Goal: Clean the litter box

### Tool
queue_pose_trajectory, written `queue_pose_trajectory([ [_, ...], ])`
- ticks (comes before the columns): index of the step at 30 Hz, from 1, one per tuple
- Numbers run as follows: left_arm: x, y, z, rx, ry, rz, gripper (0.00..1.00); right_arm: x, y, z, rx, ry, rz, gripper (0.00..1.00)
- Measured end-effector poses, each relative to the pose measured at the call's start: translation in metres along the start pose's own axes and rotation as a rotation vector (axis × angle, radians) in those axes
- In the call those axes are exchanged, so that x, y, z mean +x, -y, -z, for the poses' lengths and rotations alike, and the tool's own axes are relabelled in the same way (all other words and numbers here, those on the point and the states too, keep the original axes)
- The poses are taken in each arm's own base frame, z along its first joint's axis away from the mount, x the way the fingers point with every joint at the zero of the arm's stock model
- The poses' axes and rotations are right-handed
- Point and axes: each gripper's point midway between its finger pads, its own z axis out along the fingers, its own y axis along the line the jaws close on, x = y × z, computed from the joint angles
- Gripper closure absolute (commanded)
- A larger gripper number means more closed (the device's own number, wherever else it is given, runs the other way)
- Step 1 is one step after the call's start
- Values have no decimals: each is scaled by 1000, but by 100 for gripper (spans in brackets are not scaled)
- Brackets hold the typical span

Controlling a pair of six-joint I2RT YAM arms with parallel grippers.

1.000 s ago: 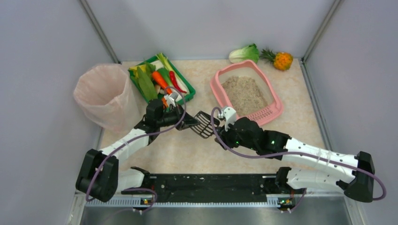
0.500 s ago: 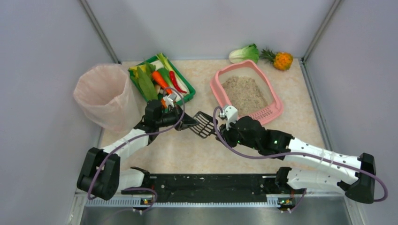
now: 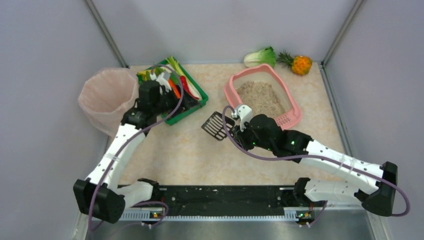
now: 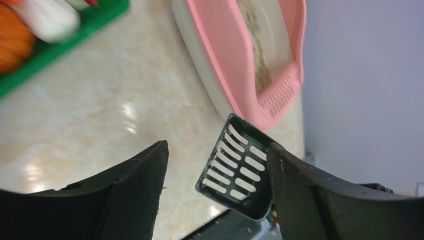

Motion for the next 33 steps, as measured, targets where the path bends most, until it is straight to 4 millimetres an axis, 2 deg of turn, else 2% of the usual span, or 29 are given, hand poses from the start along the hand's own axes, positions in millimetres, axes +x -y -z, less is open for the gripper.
queue_pose_trajectory([
  [4,-58,18,46,-188,174,-168,22,-4,15,0,32,-5,2,100],
  [6,-91,34,82,-278,286,-263,23,-5,22,0,40,-8,3,100],
  [8,-114,42,113,-370,365,-327,23,-4,27,-2,45,-15,7,100],
  [10,-132,43,141,-480,424,-377,23,-2,30,-4,45,-25,16,100],
  [13,-143,24,164,-654,437,-425,25,1,32,-8,40,-41,31,100],
  [16,-143,-10,171,-825,377,-454,34,2,33,-8,33,-45,38,100],
  [20,-144,-66,159,-996,256,-479,34,1,32,-8,25,-45,37,100],
  [23,-144,-95,153,-1063,191,-500,34,1,33,-8,23,-41,36,100],
  [29,-169,-116,151,-1096,205,-515,38,-3,32,-3,20,-24,34,100],
  [33,-176,-131,146,-1080,189,-492,45,-4,32,-3,20,-20,34,100],
])
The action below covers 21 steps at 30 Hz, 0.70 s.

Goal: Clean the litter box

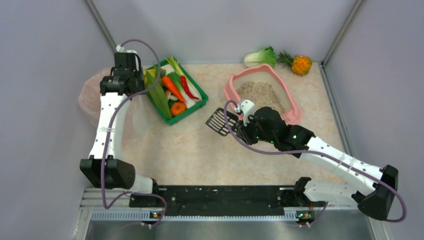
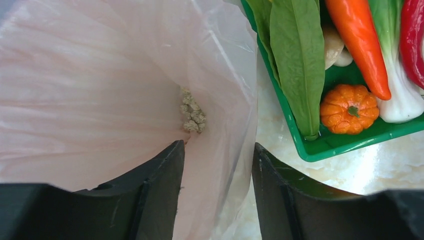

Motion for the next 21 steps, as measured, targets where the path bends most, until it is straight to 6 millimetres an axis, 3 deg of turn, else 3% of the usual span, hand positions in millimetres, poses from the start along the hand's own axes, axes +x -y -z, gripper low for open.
queue_pose_trajectory([
  [5,15,10,-18,68,-67,8,61,0,2,0,6,0,-3,100],
  [8,23,17,-18,105,-96,3,80,0,5,0,14,0,-4,100],
  [13,27,21,-14,132,-112,3,100,0,10,0,27,0,-2,100],
  [16,32,19,-5,136,-126,13,100,0,15,0,39,0,-4,100],
  [21,47,21,28,200,-154,42,100,0,25,0,67,-1,-11,100],
])
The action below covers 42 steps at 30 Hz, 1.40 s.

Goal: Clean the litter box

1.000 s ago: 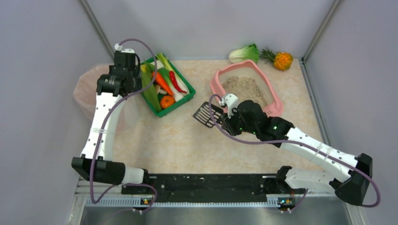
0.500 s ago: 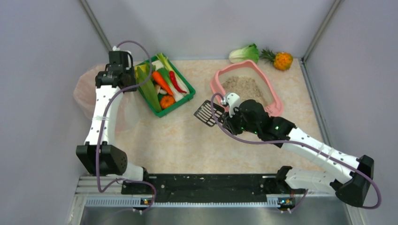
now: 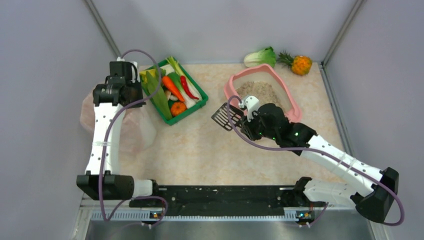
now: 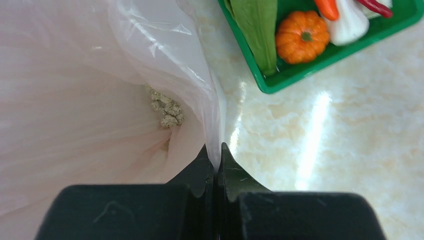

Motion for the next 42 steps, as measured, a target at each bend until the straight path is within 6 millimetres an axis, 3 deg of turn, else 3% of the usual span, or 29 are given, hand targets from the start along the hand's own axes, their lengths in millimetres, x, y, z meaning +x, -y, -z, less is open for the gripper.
queue_pose_trajectory([
  [5,23,12,42,100,22,7,100,2,12,1,44,-13,-11,100],
  [8,37,30,66,194,30,-31,100,-2,22,5,94,-9,-19,100],
  [14,65,100,102,463,2,-223,100,-16,52,18,235,11,-57,100],
  [18,77,149,133,650,8,-350,100,-14,79,31,358,-9,-96,100],
  [21,85,178,145,729,1,-457,100,-8,101,43,459,-32,-128,100],
  [24,83,215,142,773,-9,-570,100,2,122,59,555,-54,-171,100],
  [30,66,267,103,778,6,-730,100,13,148,88,670,-49,-266,100],
  [35,54,286,85,783,61,-837,100,15,149,92,679,-45,-284,100],
  [42,49,300,79,814,112,-891,100,18,148,92,674,-59,-288,100],
])
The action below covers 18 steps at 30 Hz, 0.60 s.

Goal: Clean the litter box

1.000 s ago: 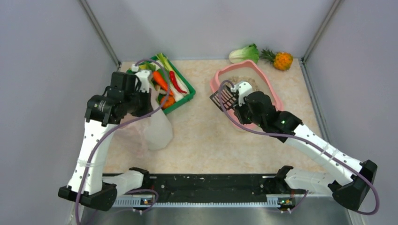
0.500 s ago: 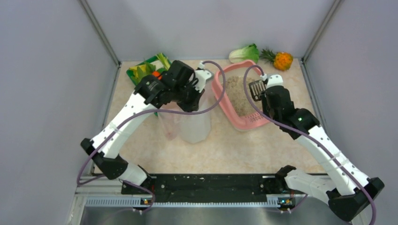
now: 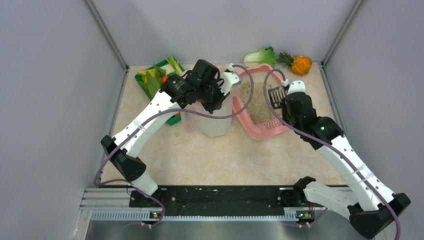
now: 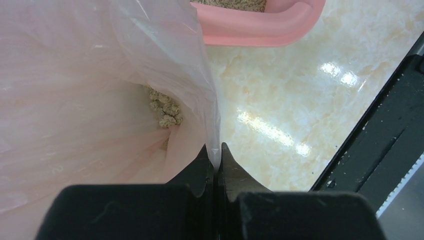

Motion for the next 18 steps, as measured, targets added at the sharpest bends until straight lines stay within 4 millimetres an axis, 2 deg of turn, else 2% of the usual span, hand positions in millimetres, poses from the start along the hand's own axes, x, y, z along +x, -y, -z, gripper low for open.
queue_pose_trajectory([
  [4,3,3,-10,6,-3,-29,100,1,-2,-2,-8,-7,2,100],
  [6,7,3,-16,-1,-14,-46,96,2,-3,-3,-13,-15,8,100],
  [10,8,4,-21,-10,-15,-86,76,6,-5,-10,-20,-44,28,100],
  [13,8,2,-22,-23,-16,-102,57,8,-8,-16,-31,-79,51,100],
  [18,7,0,-24,-32,-10,-103,40,-2,-11,-24,-51,-123,68,100],
])
